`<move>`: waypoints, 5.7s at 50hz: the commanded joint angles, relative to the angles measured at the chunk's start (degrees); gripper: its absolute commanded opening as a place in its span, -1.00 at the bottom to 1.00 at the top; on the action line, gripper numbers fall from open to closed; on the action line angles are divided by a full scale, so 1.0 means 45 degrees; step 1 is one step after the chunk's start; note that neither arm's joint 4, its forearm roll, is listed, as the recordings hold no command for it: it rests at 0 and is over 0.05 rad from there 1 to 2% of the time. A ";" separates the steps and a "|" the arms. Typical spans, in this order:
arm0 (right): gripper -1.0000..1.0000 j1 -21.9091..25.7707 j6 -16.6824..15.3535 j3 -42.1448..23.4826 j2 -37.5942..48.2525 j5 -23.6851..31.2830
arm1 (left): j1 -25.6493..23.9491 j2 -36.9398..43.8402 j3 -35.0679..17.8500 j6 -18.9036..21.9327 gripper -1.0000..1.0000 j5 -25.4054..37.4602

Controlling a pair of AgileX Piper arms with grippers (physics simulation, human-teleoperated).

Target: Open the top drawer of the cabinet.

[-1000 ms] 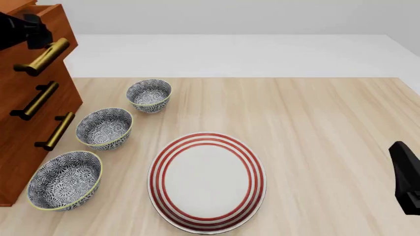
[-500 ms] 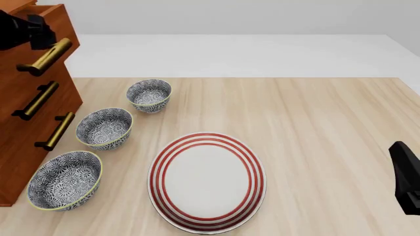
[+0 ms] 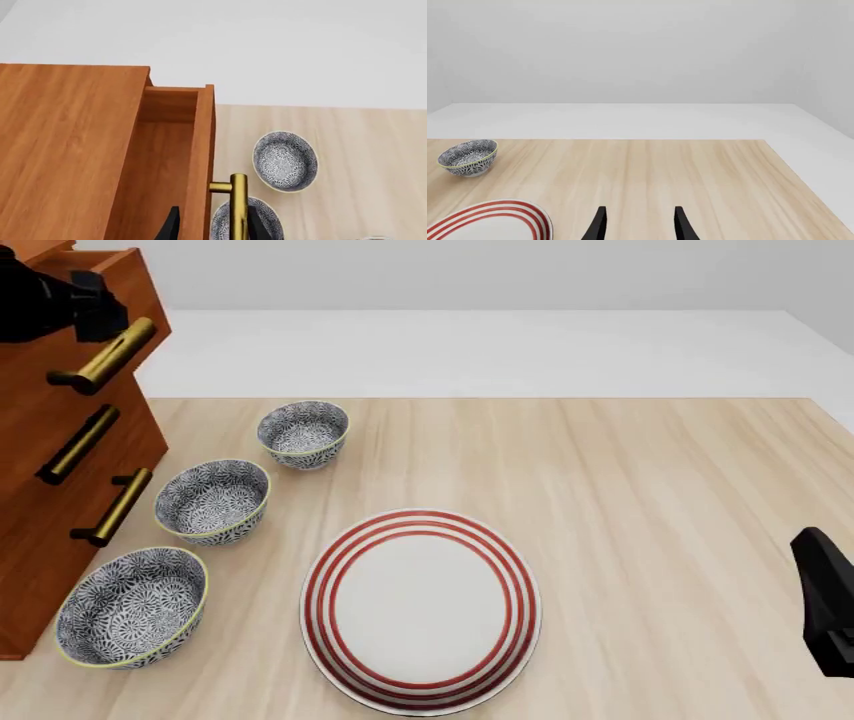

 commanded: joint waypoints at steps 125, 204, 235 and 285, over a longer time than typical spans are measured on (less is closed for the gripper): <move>1.00 -0.0001 0.0001 0.0000 0.0000 0.0000 | -0.3610 0.0907 0.0853 -0.0189 1.00 0.0258; 1.00 0.0000 0.0002 0.0000 0.0000 0.0000 | -0.5120 0.0969 0.0800 -0.0465 1.00 0.0579; 1.00 0.0000 0.0003 0.0000 -0.0001 -0.0002 | -0.5929 0.0947 0.1047 -0.0785 1.00 0.0531; 1.00 -0.0002 -0.0001 0.0000 0.0001 0.0002 | -0.5837 -0.0307 -0.1550 -0.0839 1.00 0.1782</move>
